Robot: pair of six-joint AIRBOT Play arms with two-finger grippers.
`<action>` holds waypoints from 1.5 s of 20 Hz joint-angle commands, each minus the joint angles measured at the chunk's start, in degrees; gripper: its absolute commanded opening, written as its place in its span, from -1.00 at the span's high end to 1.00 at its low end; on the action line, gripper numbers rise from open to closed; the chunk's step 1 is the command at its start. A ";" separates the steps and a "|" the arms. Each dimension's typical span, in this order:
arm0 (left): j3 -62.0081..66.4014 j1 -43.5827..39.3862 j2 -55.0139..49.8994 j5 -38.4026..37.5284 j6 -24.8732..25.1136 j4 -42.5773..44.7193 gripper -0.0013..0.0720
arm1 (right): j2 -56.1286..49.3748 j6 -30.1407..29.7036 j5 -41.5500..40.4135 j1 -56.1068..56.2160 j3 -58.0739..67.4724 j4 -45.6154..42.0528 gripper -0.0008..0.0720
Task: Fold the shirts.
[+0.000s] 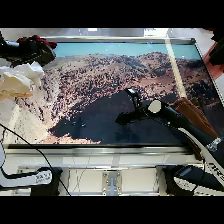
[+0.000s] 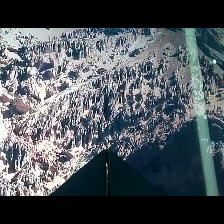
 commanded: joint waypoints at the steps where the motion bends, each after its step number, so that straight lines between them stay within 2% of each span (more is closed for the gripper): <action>1: 0.07 0.00 0.02 0.00 0.02 0.00 0.92 | -0.04 0.00 0.02 0.07 -0.02 0.00 0.12; 8: 0.07 0.00 0.02 0.00 0.02 0.00 0.92 | -0.04 0.00 -0.20 0.07 -0.02 -0.09 0.12; 13: 0.07 0.00 0.02 0.44 0.02 -0.26 0.92 | -0.04 0.02 -7.32 0.07 -0.02 -4.76 0.12; 21: 0.07 -0.02 0.00 1.01 -0.17 -2.23 0.92 | -0.04 0.02 -14.97 0.11 0.00 -0.70 0.12; 24: 0.07 0.02 0.00 4.39 -0.15 -2.19 0.92 | -0.04 0.04 -19.23 0.11 0.00 1.77 0.12; 28: 0.07 0.00 -0.02 6.27 0.50 -1.68 0.92 | -0.04 -0.04 -19.80 0.11 -0.02 3.56 0.12; 29: 0.07 0.00 -0.02 7.54 2.38 -1.44 0.81 | -0.04 -0.13 -20.15 0.11 -0.02 1.95 0.12; 30: 0.07 0.00 -0.02 9.75 5.05 -0.44 0.03 | -0.04 -0.11 -20.70 0.09 -0.02 1.66 0.11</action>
